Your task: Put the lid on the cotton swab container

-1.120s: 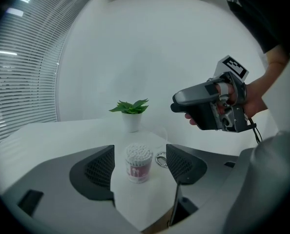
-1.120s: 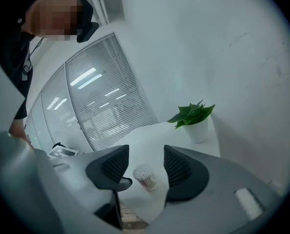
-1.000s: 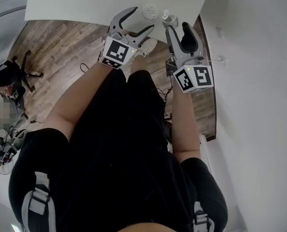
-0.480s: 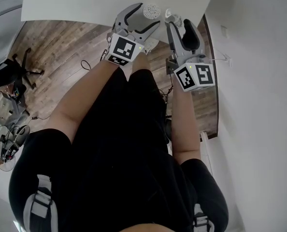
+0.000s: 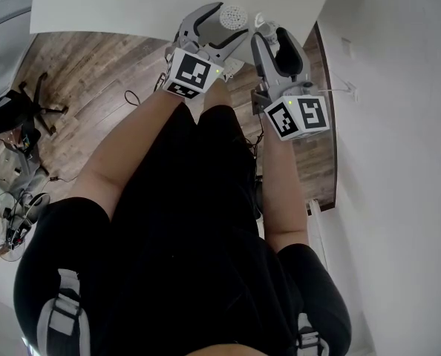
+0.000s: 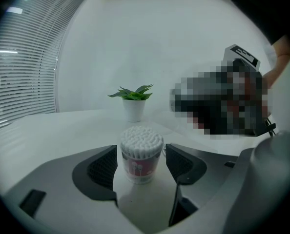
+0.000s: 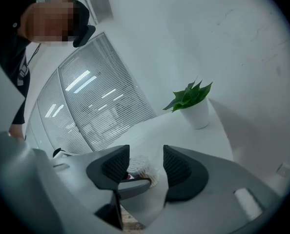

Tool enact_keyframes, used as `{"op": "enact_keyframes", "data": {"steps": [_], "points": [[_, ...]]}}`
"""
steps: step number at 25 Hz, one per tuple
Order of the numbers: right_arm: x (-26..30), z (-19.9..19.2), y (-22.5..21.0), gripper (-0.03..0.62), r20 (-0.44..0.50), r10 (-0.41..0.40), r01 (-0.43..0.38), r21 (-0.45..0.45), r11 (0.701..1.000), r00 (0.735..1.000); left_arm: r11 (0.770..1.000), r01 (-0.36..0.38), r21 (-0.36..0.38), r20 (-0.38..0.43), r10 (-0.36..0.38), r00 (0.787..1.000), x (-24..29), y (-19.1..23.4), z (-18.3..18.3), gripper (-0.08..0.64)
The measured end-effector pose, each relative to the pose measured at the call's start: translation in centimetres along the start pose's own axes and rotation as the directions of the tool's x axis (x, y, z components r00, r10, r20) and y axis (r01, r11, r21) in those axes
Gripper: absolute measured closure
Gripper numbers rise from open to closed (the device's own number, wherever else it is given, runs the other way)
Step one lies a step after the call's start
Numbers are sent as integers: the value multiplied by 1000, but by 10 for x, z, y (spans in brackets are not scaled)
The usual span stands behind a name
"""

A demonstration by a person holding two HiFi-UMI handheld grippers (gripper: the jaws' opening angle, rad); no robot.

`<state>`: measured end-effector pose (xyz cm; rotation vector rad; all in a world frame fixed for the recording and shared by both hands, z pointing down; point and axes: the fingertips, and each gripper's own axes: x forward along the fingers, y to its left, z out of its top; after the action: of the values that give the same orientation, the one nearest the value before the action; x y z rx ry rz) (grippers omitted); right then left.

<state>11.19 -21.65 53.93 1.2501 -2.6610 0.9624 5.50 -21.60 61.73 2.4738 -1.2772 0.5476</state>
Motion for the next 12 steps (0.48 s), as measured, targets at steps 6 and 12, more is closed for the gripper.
{"op": "enact_keyframes", "data": {"steps": [6,12], "points": [[3,4,3,383,15,7,-7,4,1000,1000,1000,-8,2,11,8,1000,-1,2,0,304],[5,9,8,388,31,25,-25,6,1000,999,1000,-10,2,18,10,1000,0,3,1,304]]}}
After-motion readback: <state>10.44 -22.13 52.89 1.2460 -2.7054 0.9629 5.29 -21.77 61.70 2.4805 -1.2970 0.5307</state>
